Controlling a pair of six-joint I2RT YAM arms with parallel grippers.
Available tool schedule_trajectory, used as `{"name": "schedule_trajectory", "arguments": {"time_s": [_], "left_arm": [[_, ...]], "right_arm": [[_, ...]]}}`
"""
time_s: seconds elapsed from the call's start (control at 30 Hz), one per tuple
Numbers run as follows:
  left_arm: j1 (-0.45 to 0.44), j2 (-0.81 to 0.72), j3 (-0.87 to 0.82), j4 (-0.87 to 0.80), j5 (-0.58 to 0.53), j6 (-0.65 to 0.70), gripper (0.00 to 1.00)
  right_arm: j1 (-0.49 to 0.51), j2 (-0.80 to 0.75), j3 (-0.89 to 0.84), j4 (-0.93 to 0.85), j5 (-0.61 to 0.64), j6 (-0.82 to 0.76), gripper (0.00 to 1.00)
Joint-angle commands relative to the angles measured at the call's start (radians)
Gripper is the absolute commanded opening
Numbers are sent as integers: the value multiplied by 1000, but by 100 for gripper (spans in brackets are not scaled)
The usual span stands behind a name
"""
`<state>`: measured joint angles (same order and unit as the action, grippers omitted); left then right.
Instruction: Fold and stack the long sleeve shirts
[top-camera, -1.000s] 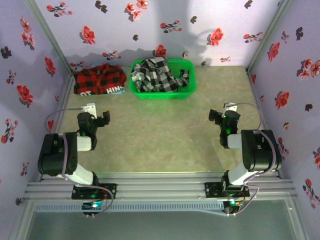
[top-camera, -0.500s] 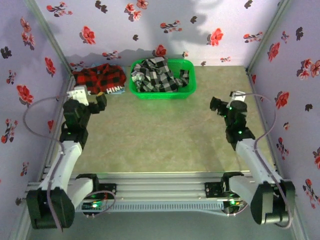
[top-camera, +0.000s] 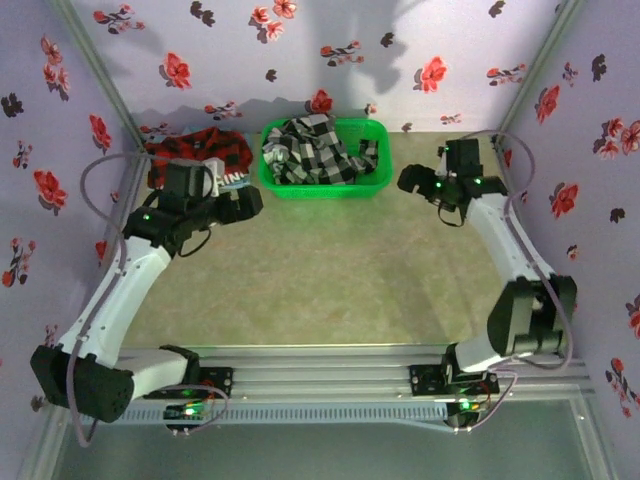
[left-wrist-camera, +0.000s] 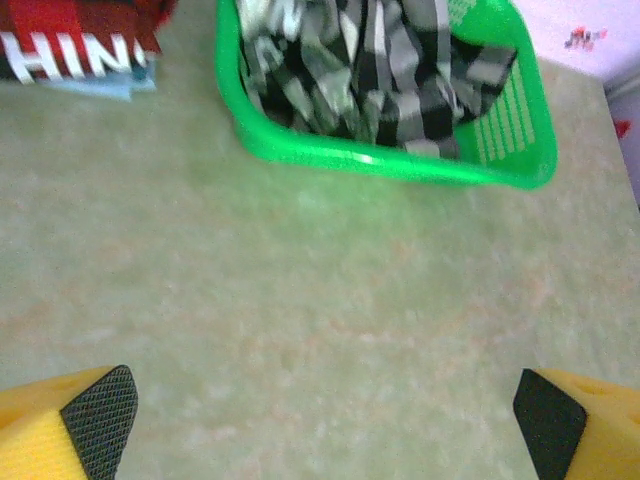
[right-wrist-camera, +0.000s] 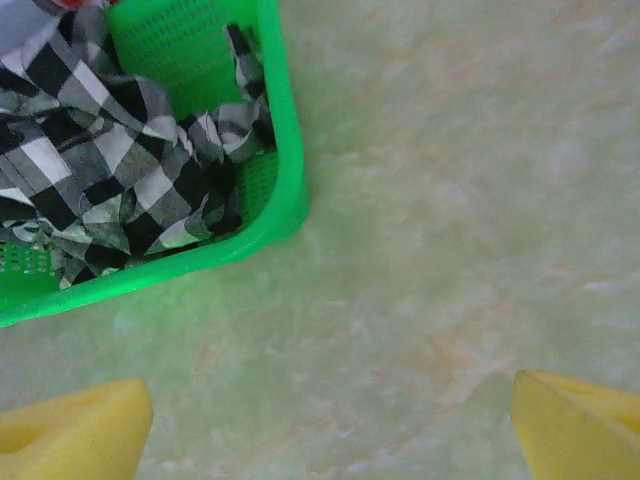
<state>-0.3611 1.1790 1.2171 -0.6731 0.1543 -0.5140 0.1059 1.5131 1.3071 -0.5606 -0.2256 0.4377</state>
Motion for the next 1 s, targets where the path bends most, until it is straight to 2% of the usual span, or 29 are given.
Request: {"name": "schedule_trajectory", "arguments": {"time_s": [0.0,0.07,0.23,0.47,0.57,0.67,0.77,0.9,0.97], "left_arm": [[-60,-12,27,-76,24,-65,100],[-96,-14,9,-75,24,-85,100],[-160,-41,-31,-94,21,-123,100],[-168,-69,-1,-160,5,-136,100],[-167,-54,23,-174,-45,-130,100],[-167,1,79,-182,-70,-87,100],[-168,82,173,-192,-121,-31,100],[-167,225,322,-188,-159,43,100],[-167,314,389,-198,-177,65,100]], "right_arm": [[3,119,101,-11,-141,72,84],[4,217,176,-7,-156,82,77],[8,423,323,7,-155,113,68],[9,603,427,68,-158,179,57],[19,661,464,84,-163,202,45],[29,686,463,111,-144,234,39],[40,685,450,99,-111,245,24],[62,602,320,122,-103,252,10],[76,522,216,134,-87,260,6]]}}
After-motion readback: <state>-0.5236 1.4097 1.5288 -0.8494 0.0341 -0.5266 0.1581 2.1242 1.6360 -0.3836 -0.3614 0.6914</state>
